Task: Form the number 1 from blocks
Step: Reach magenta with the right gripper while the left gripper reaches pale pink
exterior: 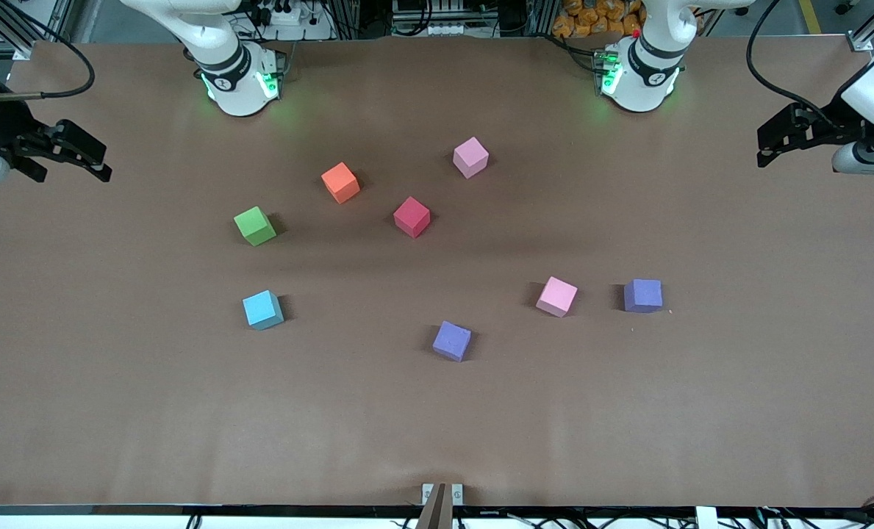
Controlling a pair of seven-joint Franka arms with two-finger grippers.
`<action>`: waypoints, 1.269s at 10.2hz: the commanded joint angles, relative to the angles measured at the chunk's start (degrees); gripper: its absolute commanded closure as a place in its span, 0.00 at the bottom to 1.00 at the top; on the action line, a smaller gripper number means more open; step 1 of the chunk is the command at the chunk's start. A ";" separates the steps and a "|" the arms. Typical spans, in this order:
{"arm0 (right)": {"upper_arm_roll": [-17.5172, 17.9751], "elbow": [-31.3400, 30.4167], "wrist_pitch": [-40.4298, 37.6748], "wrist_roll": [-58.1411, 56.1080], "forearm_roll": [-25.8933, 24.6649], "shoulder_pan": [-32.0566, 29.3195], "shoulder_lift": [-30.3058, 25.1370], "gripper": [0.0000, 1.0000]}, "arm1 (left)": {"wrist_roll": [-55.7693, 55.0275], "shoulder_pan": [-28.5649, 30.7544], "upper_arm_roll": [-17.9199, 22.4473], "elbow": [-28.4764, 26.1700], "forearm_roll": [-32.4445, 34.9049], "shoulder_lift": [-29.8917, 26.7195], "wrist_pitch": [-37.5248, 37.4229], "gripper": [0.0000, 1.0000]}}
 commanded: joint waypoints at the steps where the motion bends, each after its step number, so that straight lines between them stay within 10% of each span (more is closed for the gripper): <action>1: 0.86 0.17 -0.72 0.05 -0.27 -1.17 -0.42 0.00 | 1.26 -0.13 0.41 0.88 -0.56 -0.09 -1.26 0.00; 9: 1.04 -1.41 -0.28 0.32 -0.27 -0.91 -0.16 0.00 | 0.29 -0.65 0.50 -0.86 -1.78 4.65 -0.20 0.00; 13: 1.04 -4.40 1.30 0.32 -0.36 -1.00 -0.24 0.00 | -7.75 -0.83 -6.68 -12.62 -4.51 4.13 7.59 0.00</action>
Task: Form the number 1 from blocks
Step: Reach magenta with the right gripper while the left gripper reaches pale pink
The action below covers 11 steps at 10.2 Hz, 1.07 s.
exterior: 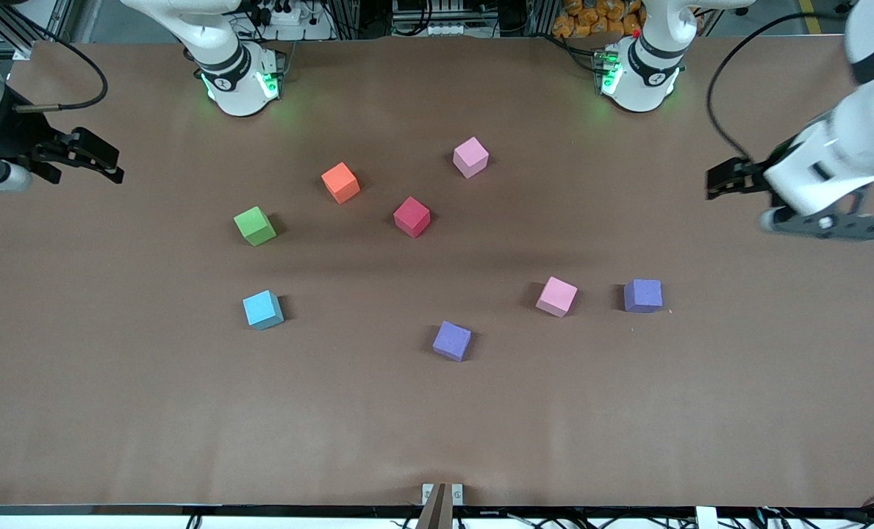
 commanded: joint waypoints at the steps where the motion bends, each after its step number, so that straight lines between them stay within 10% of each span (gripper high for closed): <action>1: 1.06 -2.96 2.87 0.44 -0.36 -0.10 -0.53 0.00 | -10.33 -0.24 -7.43 -7.74 -0.76 -1.73 5.62 0.00; 6: 1.07 -13.85 14.98 24.20 0.08 17.09 -0.62 0.00 | -34.06 -1.98 -22.74 -18.38 -5.05 2.21 12.83 0.00; 11: 1.15 -20.38 25.01 50.04 1.30 29.68 5.33 0.00 | -53.34 -10.08 -23.99 -19.55 -12.25 15.22 24.18 0.00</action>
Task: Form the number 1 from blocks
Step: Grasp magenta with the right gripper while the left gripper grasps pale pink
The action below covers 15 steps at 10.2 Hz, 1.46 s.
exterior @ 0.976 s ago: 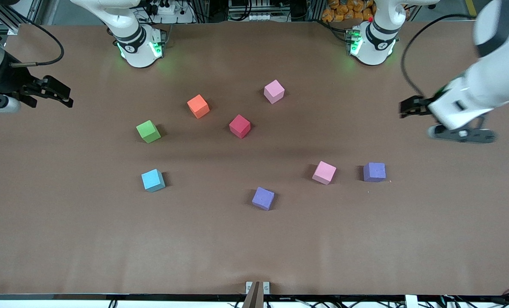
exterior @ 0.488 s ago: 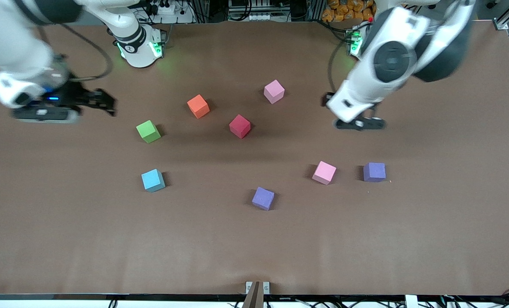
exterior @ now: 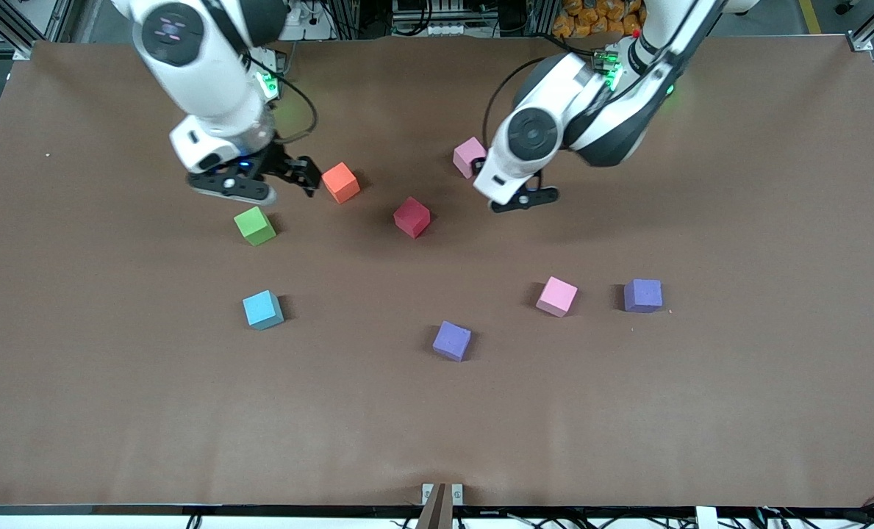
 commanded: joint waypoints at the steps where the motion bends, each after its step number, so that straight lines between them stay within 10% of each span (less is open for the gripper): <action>1: -0.47 -0.91 4.63 10.98 3.54 3.63 5.29 0.00 | -3.77 0.75 0.18 1.16 -6.13 3.83 1.73 0.00; 7: -0.47 -1.26 17.11 17.88 14.99 9.60 17.26 0.00 | -10.37 0.41 0.36 -0.94 -11.61 12.90 7.80 0.00; 15: -0.47 -1.09 26.53 16.48 14.99 13.92 26.23 0.00 | -13.33 -0.29 -3.16 -13.78 -13.63 2.09 16.06 0.00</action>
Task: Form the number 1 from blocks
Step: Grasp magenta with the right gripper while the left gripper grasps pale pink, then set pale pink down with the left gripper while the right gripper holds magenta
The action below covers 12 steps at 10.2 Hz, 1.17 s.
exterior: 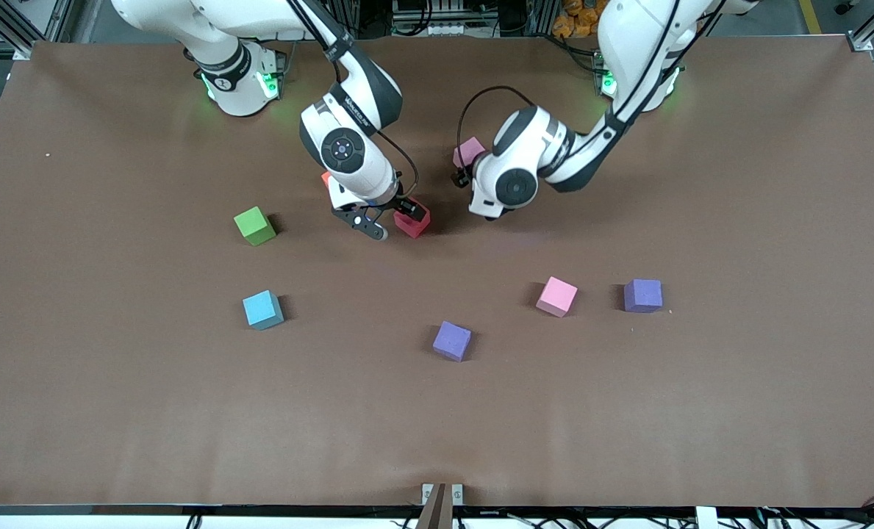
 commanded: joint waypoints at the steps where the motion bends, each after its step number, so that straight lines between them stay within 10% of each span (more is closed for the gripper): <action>1: -0.37 0.56 2.40 -0.36 0.84 0.91 1.60 0.00 | -6.45 -1.26 -0.55 -4.05 -1.35 -5.57 4.17 0.00; 6: -0.46 1.43 7.51 -0.36 0.84 1.61 5.20 0.03 | -17.64 -6.72 -0.55 -7.03 6.46 -6.71 11.92 0.00; 9: -0.37 1.96 8.29 -0.53 0.84 2.75 6.78 0.39 | -18.62 -7.07 -0.46 -7.65 8.67 -6.01 12.01 0.00; 11: -0.46 2.14 8.39 -1.15 0.84 2.67 6.96 0.92 | -18.62 -7.07 -0.46 -8.09 8.76 -4.78 13.41 0.00; 12: -0.46 2.40 7.08 -1.76 0.84 2.23 5.83 1.00 | -18.62 -7.16 -0.46 -8.18 8.76 -3.99 14.72 0.00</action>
